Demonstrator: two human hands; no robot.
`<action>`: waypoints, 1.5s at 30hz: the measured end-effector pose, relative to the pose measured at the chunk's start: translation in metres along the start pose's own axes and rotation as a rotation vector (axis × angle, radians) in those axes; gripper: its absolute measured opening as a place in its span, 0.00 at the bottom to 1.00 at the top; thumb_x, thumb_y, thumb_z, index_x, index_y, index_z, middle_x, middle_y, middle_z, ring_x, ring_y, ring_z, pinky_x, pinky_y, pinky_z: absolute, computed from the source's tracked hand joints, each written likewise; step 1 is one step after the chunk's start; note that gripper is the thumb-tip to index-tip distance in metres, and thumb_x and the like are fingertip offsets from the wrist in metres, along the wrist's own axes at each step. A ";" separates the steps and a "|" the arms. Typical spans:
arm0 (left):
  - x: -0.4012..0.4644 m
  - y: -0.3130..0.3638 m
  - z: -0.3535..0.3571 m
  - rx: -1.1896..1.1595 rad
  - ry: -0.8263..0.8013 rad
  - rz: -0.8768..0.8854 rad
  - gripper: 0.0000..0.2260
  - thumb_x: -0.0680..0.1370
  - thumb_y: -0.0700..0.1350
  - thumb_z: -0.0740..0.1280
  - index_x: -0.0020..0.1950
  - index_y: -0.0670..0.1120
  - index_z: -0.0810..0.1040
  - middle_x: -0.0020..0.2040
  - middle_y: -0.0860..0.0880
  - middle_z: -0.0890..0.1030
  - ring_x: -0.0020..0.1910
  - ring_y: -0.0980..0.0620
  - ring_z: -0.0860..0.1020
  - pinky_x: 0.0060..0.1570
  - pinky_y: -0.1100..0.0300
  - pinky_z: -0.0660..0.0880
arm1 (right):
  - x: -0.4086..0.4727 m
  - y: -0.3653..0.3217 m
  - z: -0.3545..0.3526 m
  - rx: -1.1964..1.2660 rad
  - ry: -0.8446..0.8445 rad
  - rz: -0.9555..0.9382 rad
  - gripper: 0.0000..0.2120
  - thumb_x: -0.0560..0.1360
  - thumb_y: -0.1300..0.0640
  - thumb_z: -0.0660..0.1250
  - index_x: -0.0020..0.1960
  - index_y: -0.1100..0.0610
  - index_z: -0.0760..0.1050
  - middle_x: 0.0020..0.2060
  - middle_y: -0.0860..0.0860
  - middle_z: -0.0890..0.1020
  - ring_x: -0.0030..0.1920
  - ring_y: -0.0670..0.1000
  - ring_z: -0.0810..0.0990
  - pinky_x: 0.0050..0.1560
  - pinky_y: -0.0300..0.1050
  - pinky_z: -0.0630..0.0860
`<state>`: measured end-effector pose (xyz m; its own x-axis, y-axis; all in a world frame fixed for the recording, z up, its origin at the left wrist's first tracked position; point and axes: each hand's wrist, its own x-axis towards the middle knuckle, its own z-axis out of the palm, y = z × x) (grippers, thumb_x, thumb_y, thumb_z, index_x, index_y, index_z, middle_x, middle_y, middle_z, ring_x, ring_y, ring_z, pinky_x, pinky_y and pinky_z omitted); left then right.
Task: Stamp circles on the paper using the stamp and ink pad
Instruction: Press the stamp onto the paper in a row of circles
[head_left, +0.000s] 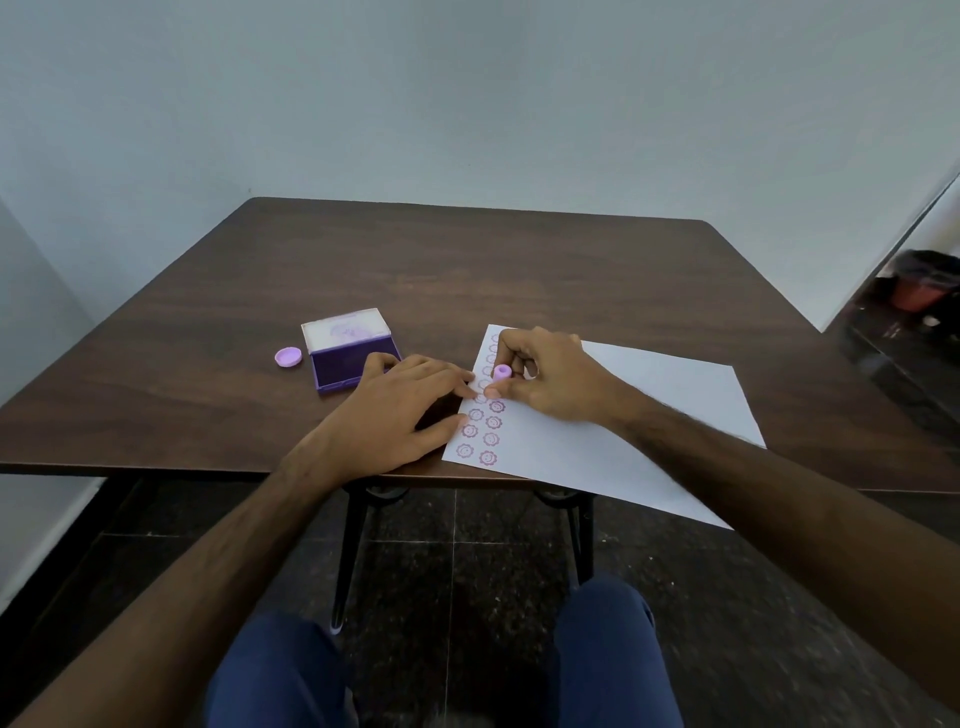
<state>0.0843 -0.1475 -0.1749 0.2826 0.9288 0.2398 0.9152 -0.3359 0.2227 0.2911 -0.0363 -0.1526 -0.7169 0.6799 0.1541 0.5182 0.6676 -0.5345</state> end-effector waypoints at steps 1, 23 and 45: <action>0.000 0.000 0.000 0.002 0.002 0.001 0.15 0.80 0.57 0.62 0.66 0.56 0.74 0.72 0.57 0.74 0.71 0.57 0.68 0.68 0.48 0.60 | 0.000 -0.001 0.000 -0.019 0.006 0.012 0.11 0.73 0.49 0.74 0.46 0.54 0.77 0.42 0.49 0.84 0.42 0.45 0.76 0.60 0.57 0.67; 0.001 -0.002 0.003 0.009 0.037 0.012 0.15 0.80 0.57 0.64 0.65 0.56 0.75 0.71 0.56 0.75 0.70 0.57 0.69 0.64 0.54 0.58 | -0.005 -0.014 0.001 -0.029 0.000 0.069 0.09 0.76 0.54 0.71 0.43 0.53 0.71 0.40 0.49 0.80 0.40 0.46 0.74 0.52 0.53 0.69; -0.001 0.004 -0.002 -0.003 0.014 -0.013 0.14 0.80 0.57 0.63 0.65 0.56 0.75 0.71 0.59 0.74 0.71 0.59 0.68 0.68 0.50 0.59 | 0.003 0.012 -0.035 0.806 0.034 0.111 0.04 0.79 0.60 0.67 0.48 0.61 0.75 0.41 0.52 0.81 0.37 0.45 0.73 0.39 0.39 0.66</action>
<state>0.0867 -0.1499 -0.1722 0.2668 0.9308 0.2498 0.9180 -0.3244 0.2283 0.3115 -0.0161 -0.1299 -0.6598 0.7468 0.0832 0.0810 0.1808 -0.9802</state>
